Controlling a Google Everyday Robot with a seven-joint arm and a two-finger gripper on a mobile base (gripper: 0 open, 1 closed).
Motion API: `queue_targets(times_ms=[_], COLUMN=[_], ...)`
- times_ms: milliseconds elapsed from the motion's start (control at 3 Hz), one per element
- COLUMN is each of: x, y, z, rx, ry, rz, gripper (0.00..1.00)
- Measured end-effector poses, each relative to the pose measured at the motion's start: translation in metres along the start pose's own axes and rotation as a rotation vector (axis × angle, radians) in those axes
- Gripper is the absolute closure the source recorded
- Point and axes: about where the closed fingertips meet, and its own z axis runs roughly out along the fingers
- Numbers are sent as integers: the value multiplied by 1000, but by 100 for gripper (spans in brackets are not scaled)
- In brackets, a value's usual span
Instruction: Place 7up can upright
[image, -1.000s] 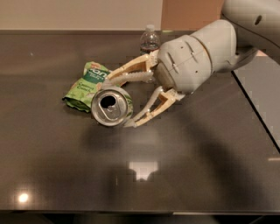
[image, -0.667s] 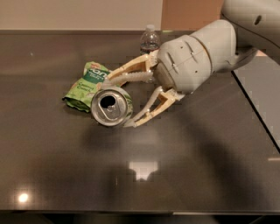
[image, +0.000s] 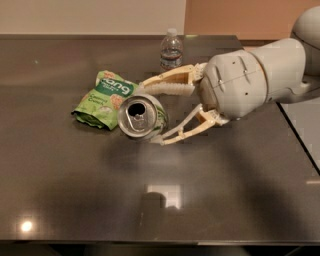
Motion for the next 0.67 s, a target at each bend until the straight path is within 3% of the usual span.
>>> queue_targets(times_ms=[667], x=[-1], y=[15], z=[-27], rx=[212], ry=[84], rz=[137], gripper=[100])
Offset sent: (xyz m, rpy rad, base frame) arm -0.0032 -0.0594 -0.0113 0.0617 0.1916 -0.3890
